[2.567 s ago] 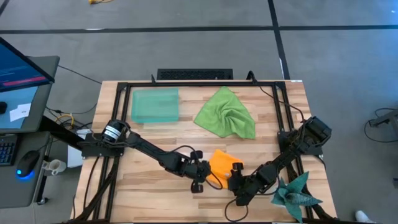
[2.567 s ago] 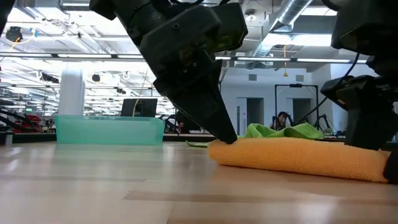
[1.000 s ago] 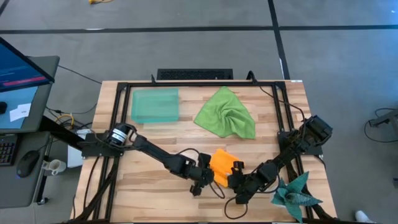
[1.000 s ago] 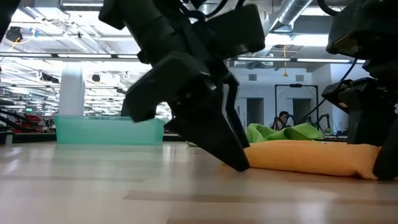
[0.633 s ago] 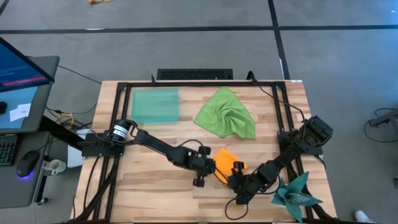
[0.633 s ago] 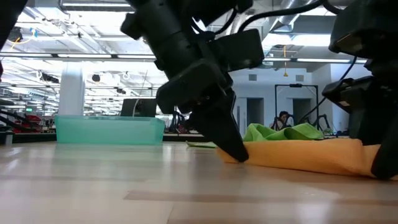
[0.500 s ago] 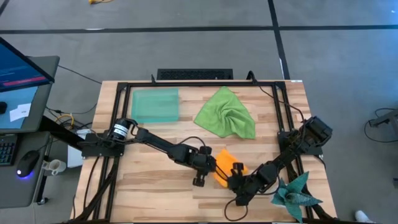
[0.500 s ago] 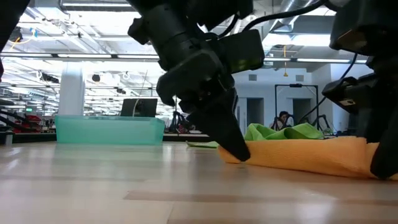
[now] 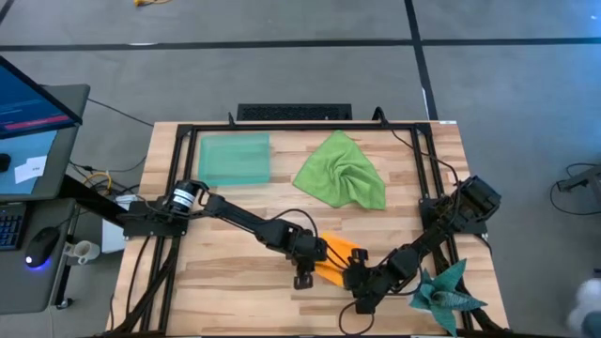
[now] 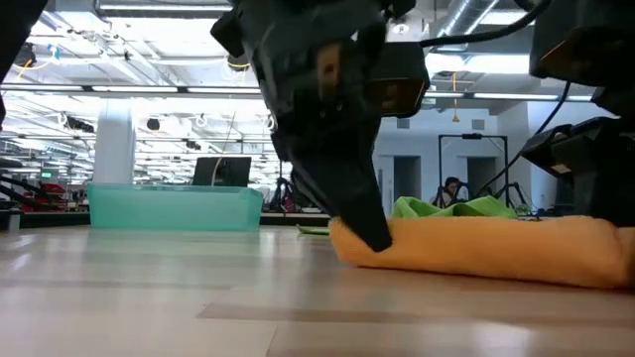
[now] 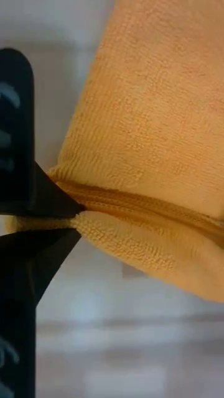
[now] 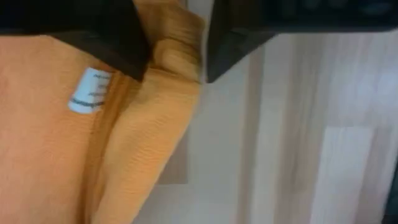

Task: Roll microfiber towels into tight, uniform cylinder then place into a basket
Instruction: Roll the yellow towel

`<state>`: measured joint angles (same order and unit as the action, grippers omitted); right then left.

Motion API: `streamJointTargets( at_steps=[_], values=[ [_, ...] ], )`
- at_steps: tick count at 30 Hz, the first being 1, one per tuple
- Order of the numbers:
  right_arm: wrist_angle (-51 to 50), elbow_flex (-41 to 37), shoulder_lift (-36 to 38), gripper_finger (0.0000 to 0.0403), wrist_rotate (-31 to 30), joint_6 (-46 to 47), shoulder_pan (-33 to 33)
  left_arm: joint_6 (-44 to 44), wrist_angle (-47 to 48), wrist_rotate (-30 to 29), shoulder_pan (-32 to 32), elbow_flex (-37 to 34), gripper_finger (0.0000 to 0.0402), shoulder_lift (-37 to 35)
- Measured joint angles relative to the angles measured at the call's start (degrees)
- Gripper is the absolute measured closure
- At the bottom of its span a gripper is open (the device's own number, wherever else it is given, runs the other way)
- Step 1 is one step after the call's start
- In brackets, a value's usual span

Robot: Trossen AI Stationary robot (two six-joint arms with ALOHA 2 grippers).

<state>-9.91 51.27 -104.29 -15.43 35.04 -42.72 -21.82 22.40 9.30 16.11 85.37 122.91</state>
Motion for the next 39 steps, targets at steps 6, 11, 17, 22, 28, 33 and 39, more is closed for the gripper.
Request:
streamJointTargets(
  at_steps=[6,11,17,22,28,33,39],
  values=[
    [-7.1,2.8,1.8,0.0148,3.1,-0.1,0.3,-13.8,-0.4,7.5,0.0,0.1,0.0392,0.0],
    [-15.3,5.3,5.2,0.0146,2.9,0.1,-0.8,-24.2,-1.7,11.8,0.1,0.0,0.0387,0.0],
    [-16.6,5.4,8.2,0.0156,-10.2,-3.4,-4.7,-30.7,-4.7,13.0,0.0,0.0,0.0386,0.0],
    [-11.4,5.4,5.3,0.0162,-19.2,-7.9,-7.9,-31.5,-5.7,13.0,-0.1,0.0,0.0386,0.0],
    [-9.6,5.3,0.8,0.0163,-20.8,-7.8,-6.4,-31.4,-5.8,12.9,-0.1,0.0,0.0385,0.0],
    [-8.0,5.4,-0.2,0.0163,-19.2,-7.2,-4.3,-31.3,-5.8,12.8,-0.1,0.0,0.0385,-0.1],
    [-7.5,5.4,-0.1,0.0165,-16.8,-5.9,-3.2,-30.6,-5.8,12.7,-0.1,0.1,0.0385,-0.2]
  ],
)
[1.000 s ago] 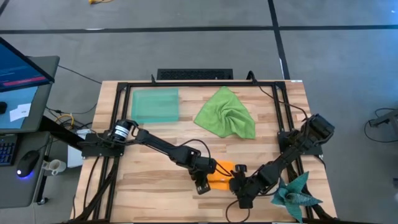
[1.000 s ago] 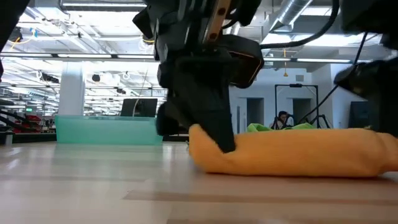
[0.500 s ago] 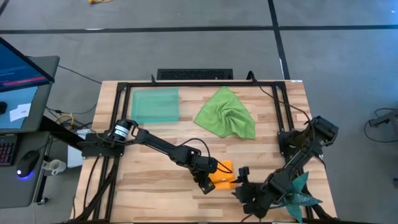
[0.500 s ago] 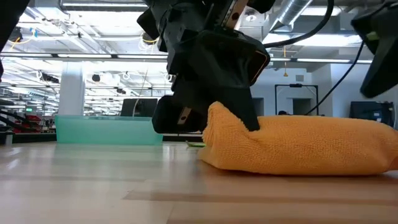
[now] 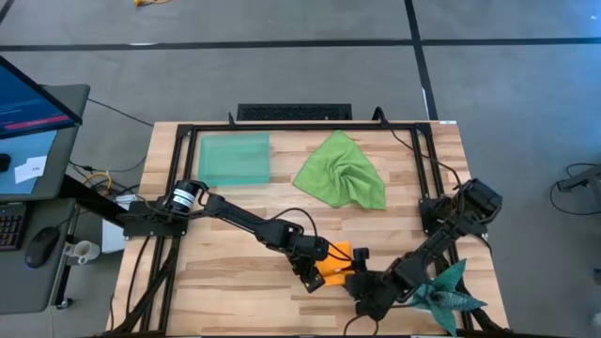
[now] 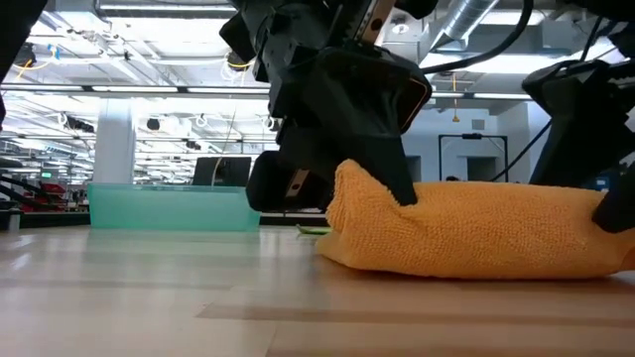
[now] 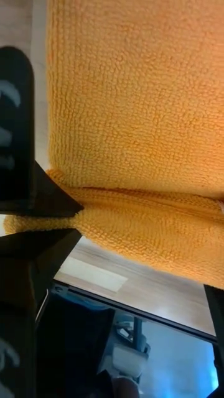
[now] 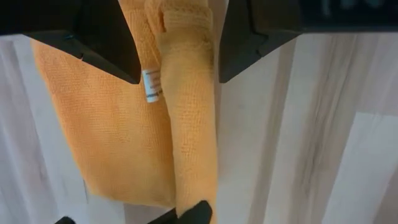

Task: Roll microfiber towels into tight, uniform cylinder then place into a basket
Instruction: Roll the yellow towel

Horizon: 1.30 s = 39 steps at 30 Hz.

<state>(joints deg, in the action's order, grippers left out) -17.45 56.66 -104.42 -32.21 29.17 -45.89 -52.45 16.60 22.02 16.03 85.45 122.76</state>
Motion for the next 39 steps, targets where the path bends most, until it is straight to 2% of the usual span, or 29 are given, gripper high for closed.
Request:
streamJointTargets(
  at_steps=[5,13,23,26,32,35,39],
  values=[
    [0.0,0.0,0.0,0.0188,2.0,0.5,0.9,0.1,-0.1,-0.1,0.0,0.0,0.0385,0.0],
    [-0.1,0.0,0.0,0.0255,4.1,0.5,1.4,0.7,-1.5,-0.2,0.0,0.1,0.0385,-0.1],
    [-0.5,0.0,0.1,0.0382,7.3,3.8,2.6,6.0,-1.5,-1.5,0.1,0.1,0.0381,-0.1],
    [-0.5,0.0,0.1,0.0388,9.7,4.7,3.4,9.1,-1.5,-1.7,0.3,0.1,0.0364,-0.1],
    [-0.5,0.0,0.1,0.0362,13.3,6.5,5.3,13.9,0.3,-1.9,0.4,0.1,0.0306,-0.1],
    [-0.5,0.0,0.1,0.0371,14.7,6.5,6.3,16.8,3.0,-1.9,0.4,0.1,0.0285,-0.1],
    [-0.9,0.1,0.2,0.0388,15.9,6.5,7.5,22.1,6.5,-5.7,0.5,0.1,0.0279,-0.1]
  ],
)
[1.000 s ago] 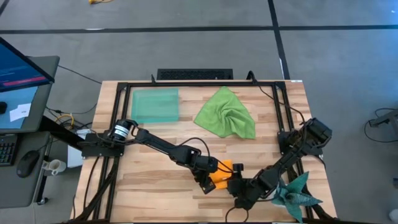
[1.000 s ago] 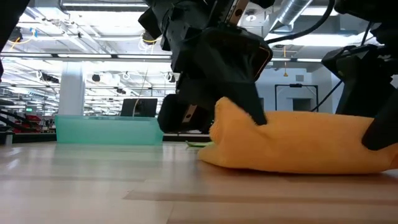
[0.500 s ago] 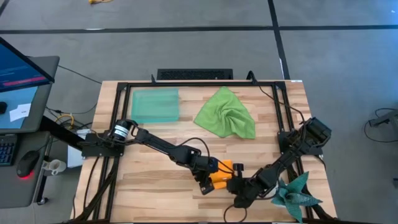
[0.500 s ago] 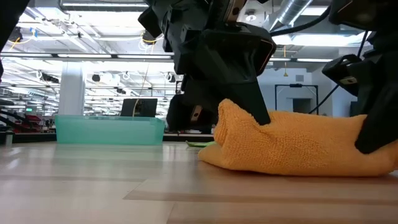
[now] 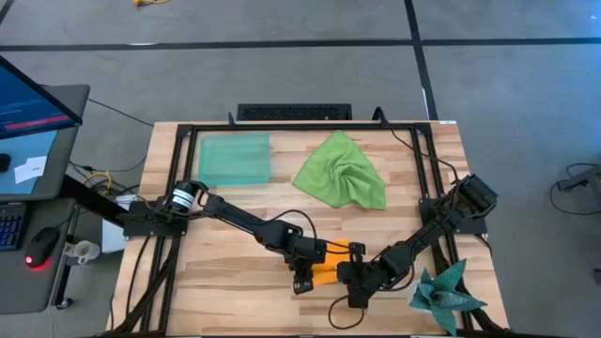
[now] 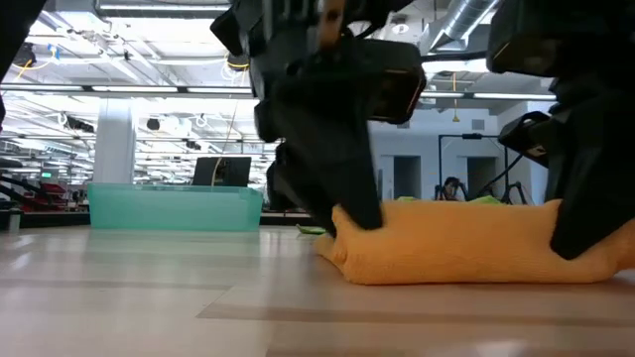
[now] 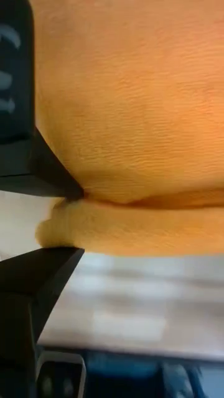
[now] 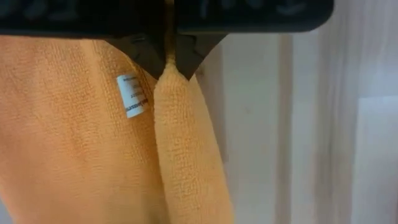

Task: Roll microfiber towels into tight, uniform cylinder then place into a basket
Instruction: Roll the yellow towel

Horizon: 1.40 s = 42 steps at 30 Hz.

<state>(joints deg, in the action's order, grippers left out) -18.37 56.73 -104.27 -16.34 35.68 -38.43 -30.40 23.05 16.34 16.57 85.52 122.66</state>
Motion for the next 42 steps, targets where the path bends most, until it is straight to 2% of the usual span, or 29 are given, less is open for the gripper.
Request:
streamJointTargets(
  at_steps=[5,8,14,20,24,28,36,42],
  values=[
    [-0.7,0.0,0.0,0.0373,0.1,0.7,0.4,2.7,5.4,-6.0,0.4,0.0,0.0281,-1.3],
    [-1.1,0.0,0.0,0.0366,0.4,1.4,0.4,2.8,8.2,-7.7,1.2,0.0,0.0281,-2.9],
    [-1.1,0.0,0.0,0.0385,1.7,1.5,1.2,3.9,12.3,-17.7,4.5,0.0,0.0281,-7.8],
    [-1.7,0.0,0.8,0.0373,3.8,0.1,3.0,13.8,7.1,-31.0,10.6,-0.3,0.0281,-9.1],
    [-2.7,0.0,1.2,0.0373,5.8,-0.1,4.8,22.2,-0.2,-35.1,13.1,-0.5,0.0281,-8.5],
    [-2.8,0.0,1.6,0.0385,9.1,0.8,6.9,27.3,-5.6,-34.7,13.6,-0.5,0.0281,-7.4],
    [-2.3,0.0,1.6,0.0372,12.6,1.8,8.9,29.9,-6.8,-29.7,10.9,-0.5,0.0281,-1.6],
    [-2.2,0.0,1.6,0.0385,13.5,1.9,8.8,30.8,-7.1,-30.8,8.7,-0.6,0.0281,-1.5]
  ],
)
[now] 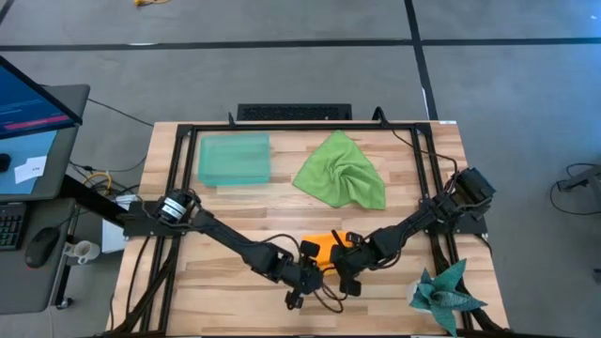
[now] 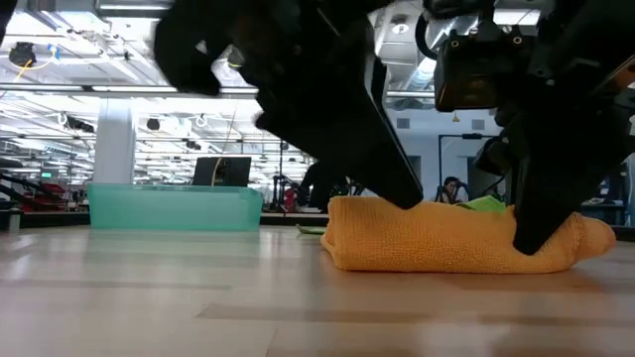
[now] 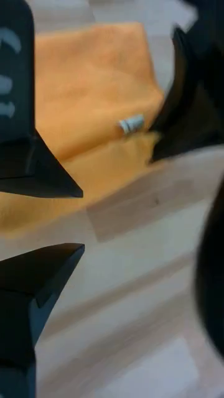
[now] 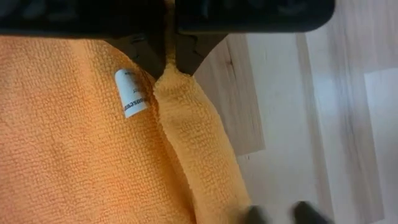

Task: Roll microfiber towels into tight, uniform cylinder then place into a basket
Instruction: Roll the yellow towel

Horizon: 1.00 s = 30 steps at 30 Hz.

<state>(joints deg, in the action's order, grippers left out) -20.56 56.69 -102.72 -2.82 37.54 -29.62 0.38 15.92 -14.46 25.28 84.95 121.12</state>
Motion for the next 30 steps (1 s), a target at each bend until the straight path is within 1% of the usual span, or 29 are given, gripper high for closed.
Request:
streamJointTargets(
  at_steps=[7,10,14,19,24,27,30],
  values=[
    [0.0,0.0,0.0,0.0373,0.1,0.9,-0.3,-1.0,2.0,0.2,-2.0,0.0,0.0281,0.0],
    [0.1,0.0,0.0,0.0379,0.5,1.0,-0.4,-1.6,3.7,0.2,-2.8,0.0,0.0281,0.3],
    [0.2,0.0,0.0,0.0384,1.3,1.0,-0.3,-2.9,3.5,-0.6,-3.6,0.0,0.0281,1.9],
    [0.1,0.0,0.0,0.0372,1.6,1.1,-0.4,-4.2,3.4,-1.4,-4.1,0.1,0.0281,2.3],
    [0.1,0.0,0.0,0.0380,1.6,1.1,-0.5,-5.2,4.3,-1.7,-3.3,0.0,0.0281,1.5],
    [0.0,0.0,0.0,0.0385,1.5,1.2,-0.5,-5.5,4.8,-3.2,-2.4,0.0,0.0281,0.5],
    [-0.2,0.0,0.0,0.0379,1.6,1.5,-0.1,-5.7,5.1,-5.3,-1.3,-0.1,0.0281,-0.2]
  ],
)
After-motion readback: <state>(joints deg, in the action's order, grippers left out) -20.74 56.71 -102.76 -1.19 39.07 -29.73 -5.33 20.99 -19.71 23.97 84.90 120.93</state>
